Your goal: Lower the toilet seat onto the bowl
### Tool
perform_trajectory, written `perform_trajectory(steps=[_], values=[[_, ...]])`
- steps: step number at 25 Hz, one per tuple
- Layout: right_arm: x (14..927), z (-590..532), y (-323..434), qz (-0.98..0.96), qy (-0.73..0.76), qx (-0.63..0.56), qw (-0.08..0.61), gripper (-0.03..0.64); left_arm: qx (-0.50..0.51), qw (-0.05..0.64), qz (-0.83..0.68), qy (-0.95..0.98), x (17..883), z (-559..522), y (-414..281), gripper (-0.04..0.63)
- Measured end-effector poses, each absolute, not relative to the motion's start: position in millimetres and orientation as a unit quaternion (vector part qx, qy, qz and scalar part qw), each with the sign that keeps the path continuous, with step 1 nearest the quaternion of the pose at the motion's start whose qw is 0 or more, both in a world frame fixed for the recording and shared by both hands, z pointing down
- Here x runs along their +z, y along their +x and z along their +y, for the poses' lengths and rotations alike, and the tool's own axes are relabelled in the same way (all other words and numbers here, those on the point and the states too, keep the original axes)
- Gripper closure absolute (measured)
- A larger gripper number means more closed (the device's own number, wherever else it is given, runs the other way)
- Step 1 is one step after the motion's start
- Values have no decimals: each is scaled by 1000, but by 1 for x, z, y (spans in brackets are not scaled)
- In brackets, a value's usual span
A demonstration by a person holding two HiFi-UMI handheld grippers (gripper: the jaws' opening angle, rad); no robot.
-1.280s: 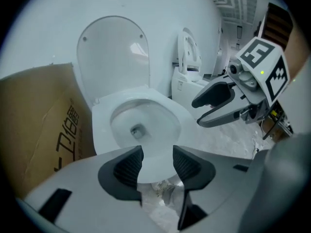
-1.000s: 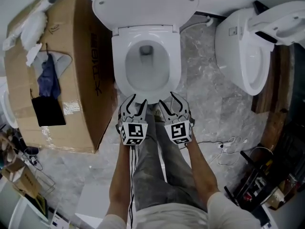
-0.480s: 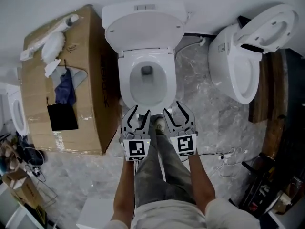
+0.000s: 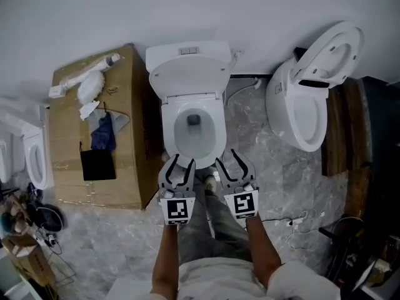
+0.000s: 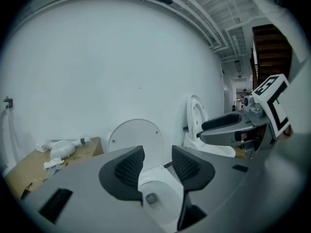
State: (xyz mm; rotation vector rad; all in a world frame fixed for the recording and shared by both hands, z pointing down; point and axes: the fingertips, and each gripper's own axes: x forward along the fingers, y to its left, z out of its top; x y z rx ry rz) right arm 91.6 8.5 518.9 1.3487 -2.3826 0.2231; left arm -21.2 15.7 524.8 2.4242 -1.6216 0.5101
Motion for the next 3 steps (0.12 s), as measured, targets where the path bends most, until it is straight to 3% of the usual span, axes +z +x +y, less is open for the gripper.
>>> perform_trajectory(steps=[3], values=[[487,22,95,-854,480,69,187,411,161,89,-548,816,492,29,-19,397]])
